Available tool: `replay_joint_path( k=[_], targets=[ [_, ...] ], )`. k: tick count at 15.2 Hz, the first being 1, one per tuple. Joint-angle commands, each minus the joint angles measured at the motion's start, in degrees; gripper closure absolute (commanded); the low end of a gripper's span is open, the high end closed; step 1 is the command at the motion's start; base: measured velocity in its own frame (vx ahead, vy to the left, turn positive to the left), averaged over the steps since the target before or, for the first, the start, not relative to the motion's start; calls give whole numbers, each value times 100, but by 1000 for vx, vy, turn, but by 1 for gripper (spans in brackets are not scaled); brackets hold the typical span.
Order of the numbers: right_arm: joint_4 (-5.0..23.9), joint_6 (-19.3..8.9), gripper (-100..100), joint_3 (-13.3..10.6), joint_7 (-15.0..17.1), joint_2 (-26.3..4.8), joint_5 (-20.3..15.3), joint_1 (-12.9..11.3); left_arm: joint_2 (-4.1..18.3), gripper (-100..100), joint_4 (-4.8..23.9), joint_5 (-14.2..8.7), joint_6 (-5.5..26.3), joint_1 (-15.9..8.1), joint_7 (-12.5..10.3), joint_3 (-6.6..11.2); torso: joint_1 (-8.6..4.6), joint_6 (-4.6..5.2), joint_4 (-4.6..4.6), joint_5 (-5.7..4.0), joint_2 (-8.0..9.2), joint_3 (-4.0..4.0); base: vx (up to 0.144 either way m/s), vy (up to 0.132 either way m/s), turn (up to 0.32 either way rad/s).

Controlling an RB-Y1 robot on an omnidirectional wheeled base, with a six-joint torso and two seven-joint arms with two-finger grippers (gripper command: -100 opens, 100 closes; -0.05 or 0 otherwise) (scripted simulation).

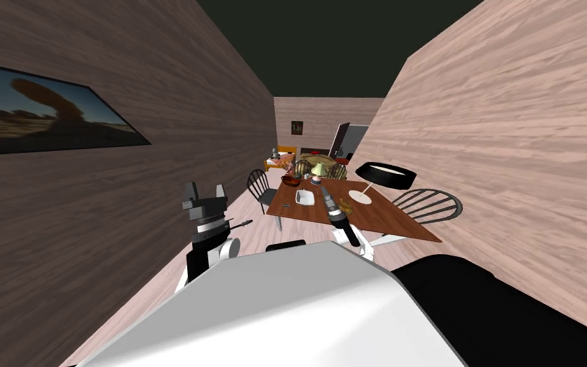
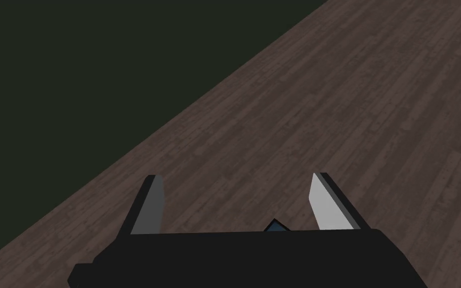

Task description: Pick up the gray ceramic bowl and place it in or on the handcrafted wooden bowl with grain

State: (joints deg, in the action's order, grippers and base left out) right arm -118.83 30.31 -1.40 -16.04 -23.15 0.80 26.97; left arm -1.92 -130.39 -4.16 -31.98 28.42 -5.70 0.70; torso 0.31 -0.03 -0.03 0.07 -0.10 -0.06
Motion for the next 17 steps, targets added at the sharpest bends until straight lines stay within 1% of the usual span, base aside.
replay_joint_path(
  k=[1, 2, 3, 4, 5, 6, 7, 8, 9, 10, 11, 12, 13, 14, 16, 17],
  targets=[
    [196, -27, -100, -66, -140, -186, -66, -4, 0, 0, 0, 0, 0, 0, 0, 0, 0, 0, 0, 0, 0, 0, 26, 62, 139],
    [355, -82, -100, -142, -294, -390, -144, -36, 0, 0, 0, 0, 0, 0, 0, 0, -2, 1, 0, 0, 0, 0, 41, 77, 146],
    [433, -82, -100, -142, -294, -413, -144, -36, 0, 0, 0, 0, 0, 0, 0, 0, 0, -1, -1, -1, -5, -2, 41, 77, 123],
    [648, -139, -100, -222, -452, -589, -225, -67, 0, 0, 0, 0, 0, 0, 0, 0, 1, 1, -1, 0, -5, -3, 31, 77, 165],
    [678, -139, -100, -222, -452, -643, -225, -67, 0, 0, 0, 0, 0, 0, 0, 0, 1, 1, -1, 0, -3, -2, 27, 70, 150],
    [900, -197, -100, -305, -614, -806, -308, -99, 0, 0, 0, 0, 0, 0, 0, 0, 0, 1, 0, 0, -2, -1, 39, 85, 179],
    [929, -197, -100, -305, -614, -874, -308, -99, 0, 0, 0, 0, 0, 0, 0, 0, 4, 0, -1, 0, -4, -2, 31, 89, 144],
    [1115, -257, -100, -391, -780, -1027, -393, -129, 0, 0, 0, 0, 0, 0, 0, 0, 6, 1, -1, 1, -2, -2, 25, 93, 157],
    [1185, -257, -100, -391, -780, -1107, -393, -129, 0, 0, 0, 0, 0, 0, 0, 0, 8, 0, 0, 1, -1, -1, 27, 78, 117],
    [1337, -318, -100, -480, -949, -1253, -479, -158, 0, 0, 0, 0, 0, 0, 0, 0, 5, 2, 0, 2, 1, 0, 25, 89, 163],
    [1439, -318, -100, -480, -949, -1340, -479, -158, 0, 0, 0, 0, 0, 0, 0, 0, 7, 0, 0, 1, 1, 1, 30, 91, 158],
    [1590, -381, -100, -572, -1120, -1493, -567, -187, 0, 0, 0, 0, 0, 0, 0, 0, 7, 1, 0, 2, 1, 0, 50, 89, 186],
    [1709, -381, -100, -572, -1120, -1572, -567, -187, 0, 0, 0, 0, 0, 0, 0, 0, 7, 0, -1, 2, -4, -2, 57, 70, 148],
    [1882, -443, -100, -666, -1292, -1757, -656, -214, 0, 0, 0, 0, 0, 0, 0, 0, 3, 1, -1, 1, -7, -4, 67, 72, 180],
    [1975, -443, -100, -666, -1292, -1801, -656, -214, 0, 0, 0, 0, 0, 1, 0, 0, 2, 1, -2, 0, -11, -6, 47, 64, 93],
    [2153, -507, -100, -763, -1466, -2028, -745, -239, 0, 0, 0, 0, 0, 1, 0, 1, -2, 4, -1, 0, -5, -3, 34, 67, 141]
  ],
)
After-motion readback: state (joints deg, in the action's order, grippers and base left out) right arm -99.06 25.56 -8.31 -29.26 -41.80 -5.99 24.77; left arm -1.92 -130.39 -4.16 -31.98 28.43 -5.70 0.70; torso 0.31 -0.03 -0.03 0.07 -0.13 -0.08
